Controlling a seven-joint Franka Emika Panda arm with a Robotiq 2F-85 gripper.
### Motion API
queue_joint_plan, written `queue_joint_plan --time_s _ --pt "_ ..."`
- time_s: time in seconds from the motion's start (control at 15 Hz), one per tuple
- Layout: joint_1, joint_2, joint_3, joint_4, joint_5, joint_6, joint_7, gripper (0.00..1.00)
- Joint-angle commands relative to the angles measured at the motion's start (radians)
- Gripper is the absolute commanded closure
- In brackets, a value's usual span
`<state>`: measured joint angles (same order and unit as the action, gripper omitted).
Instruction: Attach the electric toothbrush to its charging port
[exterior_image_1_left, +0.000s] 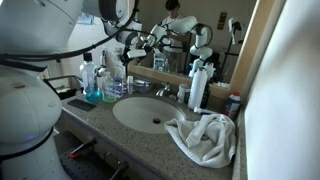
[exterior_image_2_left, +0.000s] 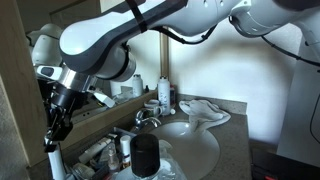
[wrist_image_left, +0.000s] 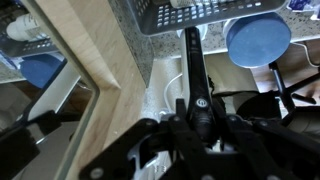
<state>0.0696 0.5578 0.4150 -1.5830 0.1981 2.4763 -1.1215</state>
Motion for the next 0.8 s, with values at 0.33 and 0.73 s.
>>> queue_joint_plan --time_s 0.33,0.73 --pt "-0.004 0.0 -0.031 -0.001 -0.014 -0.112 -0.143 0.87" --pt "0.021 0.011 -0.048 0.011 -0.04 -0.11 -0.14 0.87"
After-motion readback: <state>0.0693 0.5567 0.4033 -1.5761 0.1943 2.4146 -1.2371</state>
